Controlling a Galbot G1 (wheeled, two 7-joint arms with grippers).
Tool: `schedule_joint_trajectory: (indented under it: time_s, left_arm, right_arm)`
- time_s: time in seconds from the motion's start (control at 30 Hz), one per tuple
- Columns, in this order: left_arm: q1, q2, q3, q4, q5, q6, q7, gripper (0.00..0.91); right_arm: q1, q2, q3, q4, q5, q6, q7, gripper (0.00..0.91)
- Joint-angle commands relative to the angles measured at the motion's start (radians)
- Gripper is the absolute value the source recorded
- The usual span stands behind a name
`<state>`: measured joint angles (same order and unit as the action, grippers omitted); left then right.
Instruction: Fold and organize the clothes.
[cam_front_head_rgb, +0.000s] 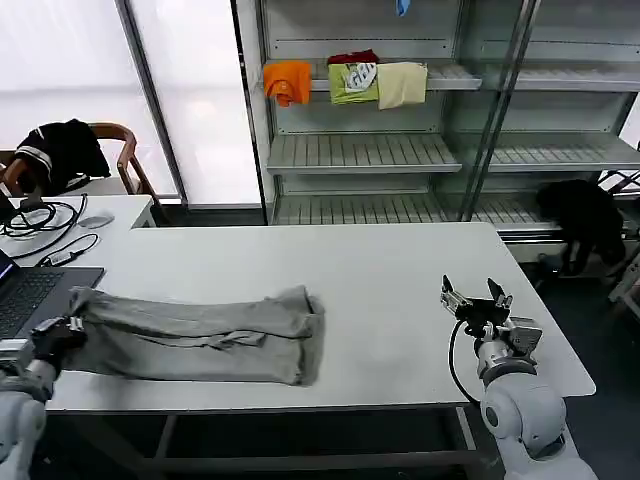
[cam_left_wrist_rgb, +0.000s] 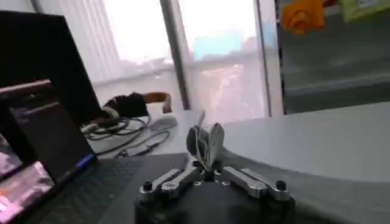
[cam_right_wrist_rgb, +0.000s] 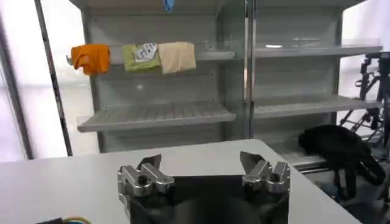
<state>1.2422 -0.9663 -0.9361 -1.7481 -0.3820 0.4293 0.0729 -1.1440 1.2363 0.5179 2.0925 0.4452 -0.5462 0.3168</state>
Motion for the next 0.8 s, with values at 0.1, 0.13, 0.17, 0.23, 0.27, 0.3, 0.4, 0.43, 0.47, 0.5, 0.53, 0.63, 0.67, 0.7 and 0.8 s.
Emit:
schedule_joint_trajectory:
  time_s: [0.1, 0.13, 0.17, 0.23, 0.27, 0.3, 0.4, 0.43, 0.47, 0.5, 0.53, 0.63, 0.67, 0.7, 0.8]
  left_arm:
    - [-0.039, 0.099, -0.009, 0.001, 0.048, -0.009, 0.004, 0.000]
    - [-0.038, 0.089, 0.008, -0.018, 0.053, -0.009, 0.003, 0.000]
    - [-0.036, 0.073, 0.031, -0.032, 0.057, -0.009, 0.002, 0.000]
    - [-0.034, 0.041, 0.088, -0.069, 0.072, -0.007, -0.003, 0.000]
    - [-0.034, 0.027, 0.116, -0.078, 0.080, -0.007, -0.005, 0.000]
    - [-0.038, 0.006, 0.146, -0.096, 0.092, -0.006, -0.008, 0.000]
    - [-0.042, -0.033, 0.221, -0.131, 0.108, 0.002, -0.019, 0.000]
    - [-0.041, -0.042, 0.232, -0.132, 0.111, 0.003, -0.019, 0.000]
    - [-0.040, -0.051, 0.254, -0.144, 0.116, 0.005, -0.021, 0.000]
    - [-0.040, -0.067, 0.284, -0.157, 0.120, 0.012, -0.025, 0.000]
    - [-0.040, -0.077, 0.295, -0.167, 0.123, 0.014, -0.026, 0.000]
    - [-0.046, -0.093, 0.349, -0.182, 0.128, 0.024, -0.032, 0.000]
    - [-0.051, -0.099, 0.365, -0.185, 0.128, 0.027, -0.035, 0.000]
    - [-0.055, -0.103, 0.373, -0.188, 0.127, 0.031, -0.037, 0.000]
    - [-0.070, -0.110, 0.406, -0.190, 0.129, 0.037, -0.039, 0.000]
  right_arm:
    - [-0.016, 0.001, 0.014, 0.012, -0.001, 0.000, 0.003, 0.907]
    - [-0.019, 0.001, 0.017, 0.014, -0.001, -0.001, 0.004, 0.907]
    - [-0.023, 0.001, 0.022, 0.019, -0.001, -0.002, 0.004, 0.907]
    - [-0.028, 0.001, 0.027, 0.024, -0.003, -0.004, 0.006, 0.907]
    - [-0.030, 0.001, 0.030, 0.028, -0.003, -0.006, 0.006, 0.907]
    - [-0.034, 0.001, 0.036, 0.033, -0.003, -0.008, 0.006, 0.907]
    - [-0.045, 0.000, 0.045, 0.040, -0.006, -0.009, 0.006, 0.907]
    - [-0.049, 0.000, 0.048, 0.042, -0.008, -0.009, 0.006, 0.907]
    - [-0.053, 0.000, 0.050, 0.042, -0.009, -0.009, 0.007, 0.907]
    - [-0.059, 0.001, 0.053, 0.045, -0.011, -0.009, 0.007, 0.907]
    - [-0.065, 0.001, 0.055, 0.046, -0.012, -0.008, 0.007, 0.907]
    - [-0.079, 0.003, 0.066, 0.050, -0.013, -0.005, 0.007, 0.907]
    - [-0.084, 0.003, 0.069, 0.050, -0.013, -0.005, 0.007, 0.907]
    - [-0.089, 0.004, 0.071, 0.051, -0.014, -0.003, 0.007, 0.907]
    - [-0.102, 0.010, 0.072, 0.052, -0.021, 0.001, 0.006, 0.907]
